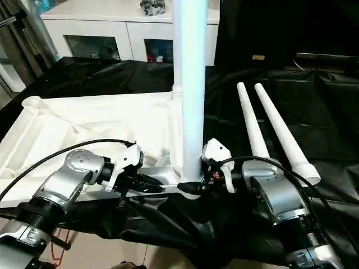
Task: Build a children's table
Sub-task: Rotate leg to tighten
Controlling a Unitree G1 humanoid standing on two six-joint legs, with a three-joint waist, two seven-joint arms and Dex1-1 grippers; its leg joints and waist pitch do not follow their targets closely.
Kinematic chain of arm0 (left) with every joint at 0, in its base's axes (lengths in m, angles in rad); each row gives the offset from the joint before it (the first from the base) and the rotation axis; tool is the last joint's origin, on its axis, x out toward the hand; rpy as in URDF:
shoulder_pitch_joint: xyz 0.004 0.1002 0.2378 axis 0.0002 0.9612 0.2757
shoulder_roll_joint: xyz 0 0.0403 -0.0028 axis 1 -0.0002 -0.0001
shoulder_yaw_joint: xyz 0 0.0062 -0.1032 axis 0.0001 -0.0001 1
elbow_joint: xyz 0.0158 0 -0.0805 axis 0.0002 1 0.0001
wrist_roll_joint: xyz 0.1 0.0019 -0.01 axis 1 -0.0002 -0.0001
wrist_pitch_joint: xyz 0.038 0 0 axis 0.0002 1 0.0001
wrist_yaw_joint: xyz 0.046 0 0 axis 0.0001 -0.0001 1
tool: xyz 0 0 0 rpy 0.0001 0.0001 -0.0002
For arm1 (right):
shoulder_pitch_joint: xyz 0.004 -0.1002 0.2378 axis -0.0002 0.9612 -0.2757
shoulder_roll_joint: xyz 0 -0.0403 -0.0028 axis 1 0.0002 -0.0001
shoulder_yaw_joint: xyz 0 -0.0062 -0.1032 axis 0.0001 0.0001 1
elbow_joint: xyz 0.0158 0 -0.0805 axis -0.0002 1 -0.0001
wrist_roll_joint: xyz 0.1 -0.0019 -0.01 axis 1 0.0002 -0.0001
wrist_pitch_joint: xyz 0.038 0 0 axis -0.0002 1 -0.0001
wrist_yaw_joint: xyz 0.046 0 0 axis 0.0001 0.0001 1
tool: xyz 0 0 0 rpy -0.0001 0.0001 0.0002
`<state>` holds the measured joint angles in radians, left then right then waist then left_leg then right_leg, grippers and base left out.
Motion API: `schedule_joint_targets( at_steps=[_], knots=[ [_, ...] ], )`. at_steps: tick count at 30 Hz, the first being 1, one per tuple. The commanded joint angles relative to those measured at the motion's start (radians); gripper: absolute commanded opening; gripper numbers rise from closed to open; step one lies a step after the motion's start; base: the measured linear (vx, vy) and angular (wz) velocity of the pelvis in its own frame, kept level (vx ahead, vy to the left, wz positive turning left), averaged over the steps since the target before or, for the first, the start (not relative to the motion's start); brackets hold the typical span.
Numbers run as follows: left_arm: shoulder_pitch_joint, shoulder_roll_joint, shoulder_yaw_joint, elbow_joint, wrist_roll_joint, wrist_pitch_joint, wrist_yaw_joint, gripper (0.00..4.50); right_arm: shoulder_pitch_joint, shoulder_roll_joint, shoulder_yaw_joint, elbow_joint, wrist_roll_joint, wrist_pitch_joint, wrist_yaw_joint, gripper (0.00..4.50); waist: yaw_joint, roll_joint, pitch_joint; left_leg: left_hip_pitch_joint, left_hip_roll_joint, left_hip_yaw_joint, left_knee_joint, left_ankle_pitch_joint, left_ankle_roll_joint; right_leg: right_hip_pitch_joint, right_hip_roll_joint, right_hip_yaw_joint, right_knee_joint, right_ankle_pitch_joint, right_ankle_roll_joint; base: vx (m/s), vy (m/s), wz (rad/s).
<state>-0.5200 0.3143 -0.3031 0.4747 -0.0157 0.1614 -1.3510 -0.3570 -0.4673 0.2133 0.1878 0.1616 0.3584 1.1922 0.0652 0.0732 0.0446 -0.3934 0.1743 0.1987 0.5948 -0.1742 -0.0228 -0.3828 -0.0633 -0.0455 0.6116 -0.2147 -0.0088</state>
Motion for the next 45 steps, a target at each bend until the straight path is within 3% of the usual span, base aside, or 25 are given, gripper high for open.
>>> schedule_joint_targets(
  at_steps=[1, 6, 7, 9, 11, 16, 17, 20, 22, 24, 27, 28, 31, 34, 43, 45],
  knots=[
    [-0.015, -0.049, -0.033, -0.07, -0.051, -0.005, -0.022, 0.0, -0.001, 0.047, 0.083, -0.042, 0.013, 0.013, 0.009, 2.77, -0.001, -0.019, -0.059, 0.026, 0.065, -0.031, -0.066, -0.187, 0.07, 0.033, -0.086, 0.043, -0.078, -0.173, -0.231, 0.0, 0.0, 0.0],
    [-0.048, -0.097, -0.015, -0.015, -0.013, -0.008, 0.096, 0.0, -0.018, 0.108, 0.057, 0.028, -0.03, 0.014, -0.119, 2.75, -0.007, -0.02, -0.057, 0.025, 0.063, -0.031, -0.066, -0.19, 0.064, 0.029, -0.086, 0.044, -0.079, -0.179, -0.231, 0.0, 0.0, 0.0],
    [-0.064, -0.116, -0.008, 0.014, 0.004, -0.011, 0.148, 0.0, -0.029, 0.131, 0.049, 0.063, -0.056, 0.004, -0.18, 2.75, -0.013, -0.021, -0.054, 0.028, 0.06, -0.032, -0.068, -0.22, 0.045, 0.027, -0.085, 0.043, -0.086, -0.24, -0.222, 0.0, 0.0, 0.0],
    [-0.093, -0.15, 0.006, 0.063, 0.026, -0.017, 0.231, 0.0, -0.056, 0.183, 0.022, 0.138, -0.093, 0.007, -0.312, 2.75, -0.02, -0.021, -0.052, 0.031, 0.057, -0.033, -0.069, -0.235, 0.026, 0.023, -0.084, 0.043, -0.088, -0.274, -0.218, 0.0, 0.0, 0.0],
    [-0.118, -0.176, 0.01, 0.099, 0.044, -0.021, 0.29, 0.0, -0.072, 0.222, -0.002, 0.19, -0.101, 0.001, -0.391, 2.74, -0.025, -0.024, -0.052, 0.031, 0.056, -0.039, -0.073, -0.261, 0.005, 0.03, -0.088, 0.043, -0.094, -0.325, -0.197, 0.0, 0.0, 0.0],
    [-0.2, -0.275, 0.049, 0.2, 0.066, 0.022, 0.5, 0.0, -0.117, 0.335, -0.059, 0.318, -0.109, 0.022, -0.611, 2.73, -0.035, -0.022, -0.054, 0.033, 0.054, -0.035, -0.071, -0.254, 0.012, 0.028, -0.086, 0.045, -0.095, -0.279, -0.205, 0.0, 0.0, 0.0],
    [-0.225, -0.31, 0.066, 0.24, 0.075, 0.022, 0.566, 0.0, -0.138, 0.377, -0.074, 0.366, -0.123, 0.002, -0.67, 2.73, -0.033, -0.023, -0.056, 0.032, 0.054, -0.035, -0.069, -0.242, 0.019, 0.03, -0.087, 0.046, -0.094, -0.259, -0.207, 0.0, 0.0, 0.0],
    [-0.24, -0.332, 0.067, 0.274, 0.087, 0.002, 0.593, 0.0, -0.163, 0.407, -0.079, 0.413, -0.144, -0.058, -0.702, 2.73, -0.031, -0.022, -0.058, 0.03, 0.053, -0.033, -0.066, -0.219, 0.032, 0.031, -0.088, 0.046, -0.093, -0.219, -0.215, 0.0, 0.0, 0.0],
    [-0.232, -0.33, 0.059, 0.27, 0.088, -0.01, 0.572, 0.0, -0.168, 0.414, -0.095, 0.406, -0.119, -0.052, -0.678, 3.29, -0.03, -0.022, -0.058, 0.026, 0.053, -0.034, -0.067, -0.204, 0.046, 0.036, -0.087, 0.044, -0.09, -0.194, -0.219, 0.0, 0.0, 0.0],
    [-0.224, -0.326, 0.055, 0.264, 0.085, -0.015, 0.553, 0.0, -0.168, 0.414, -0.104, 0.395, -0.1, -0.044, -0.653, 3.52, -0.03, -0.021, -0.059, 0.025, 0.055, -0.034, -0.067, -0.192, 0.058, 0.037, -0.086, 0.044, -0.086, -0.165, -0.224, 0.0, 0.0, 0.0],
    [-0.204, -0.307, 0.043, 0.24, 0.076, -0.021, 0.501, 0.0, -0.163, 0.394, -0.086, 0.371, -0.099, -0.059, -0.599, 3.78, -0.03, -0.02, -0.059, 0.025, 0.056, -0.034, -0.067, -0.199, 0.065, 0.037, -0.088, 0.043, -0.086, -0.157, -0.232, 0.0, 0.0, 0.0],
    [-0.179, -0.279, 0.031, 0.212, 0.062, -0.037, 0.434, 0.0, -0.151, 0.358, -0.054, 0.328, -0.102, -0.087, -0.517, 3.88, -0.029, -0.02, -0.059, 0.025, 0.056, -0.034, -0.067, -0.199, 0.068, 0.039, -0.088, 0.043, -0.085, -0.154, -0.234, 0.0, 0.0, 0.0],
    [-0.151, -0.244, 0.016, 0.175, 0.046, -0.06, 0.35, 0.0, -0.13, 0.307, -0.023, 0.27, -0.08, -0.101, -0.4, 3.88, -0.026, -0.022, -0.064, 0.02, 0.059, -0.032, -0.062, -0.156, 0.095, 0.044, -0.086, 0.042, -0.075, -0.071, -0.244, 0.0, 0.0, 0.0],
    [-0.125, -0.209, 0.002, 0.13, 0.028, -0.061, 0.27, 0.0, -0.106, 0.247, -0.001, 0.207, -0.052, -0.098, -0.293, 3.88, -0.021, -0.019, -0.061, 0.021, 0.062, -0.03, -0.062, -0.157, 0.11, 0.04, -0.086, 0.04, -0.076, -0.075, -0.255, 0.0, 0.0, 0.0],
    [-0.073, -0.116, -0.032, 0.04, 0.006, -0.075, 0.088, 0.0, -0.036, 0.074, 0.043, 0.05, -0.007, -0.066, -0.012, 3.88, 0.001, -0.02, -0.056, 0.028, 0.068, -0.03, -0.069, -0.206, 0.078, 0.034, -0.086, 0.044, -0.083, -0.178, -0.233, 0.0, 0.0, 0.0],
    [-0.062, -0.101, -0.034, 0.014, -0.009, -0.059, 0.043, 0.0, -0.026, 0.059, 0.045, 0.027, 0.007, -0.05, 0.016, 3.65, 0.002, -0.02, -0.057, 0.026, 0.068, -0.031, -0.069, -0.203, 0.078, 0.035, -0.088, 0.044, -0.08, -0.168, -0.234, 0.0, 0.0, 0.0]
  ],
)
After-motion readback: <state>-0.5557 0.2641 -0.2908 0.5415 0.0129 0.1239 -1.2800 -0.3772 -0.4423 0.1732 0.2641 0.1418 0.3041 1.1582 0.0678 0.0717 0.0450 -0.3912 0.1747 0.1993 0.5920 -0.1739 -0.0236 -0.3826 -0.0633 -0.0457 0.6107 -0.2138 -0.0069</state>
